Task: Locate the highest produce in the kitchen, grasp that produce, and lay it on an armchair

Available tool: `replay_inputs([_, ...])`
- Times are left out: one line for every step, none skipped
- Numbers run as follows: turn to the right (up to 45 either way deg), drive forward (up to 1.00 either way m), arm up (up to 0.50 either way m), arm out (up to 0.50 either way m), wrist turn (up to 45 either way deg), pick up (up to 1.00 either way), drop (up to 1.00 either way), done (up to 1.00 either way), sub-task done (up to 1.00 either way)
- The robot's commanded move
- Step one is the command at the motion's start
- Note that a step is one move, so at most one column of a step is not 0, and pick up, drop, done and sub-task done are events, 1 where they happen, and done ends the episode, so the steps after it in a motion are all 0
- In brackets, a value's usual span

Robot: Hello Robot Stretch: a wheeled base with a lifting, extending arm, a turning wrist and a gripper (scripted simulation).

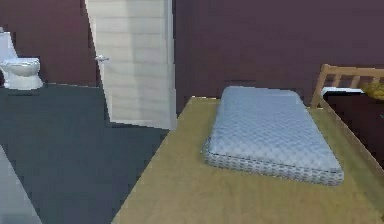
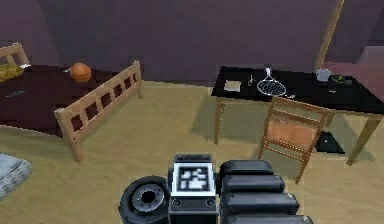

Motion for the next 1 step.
replay_inputs([0.0,0.60,0.00,0.00,0.0,0.00,0.00,0.00,0.00])
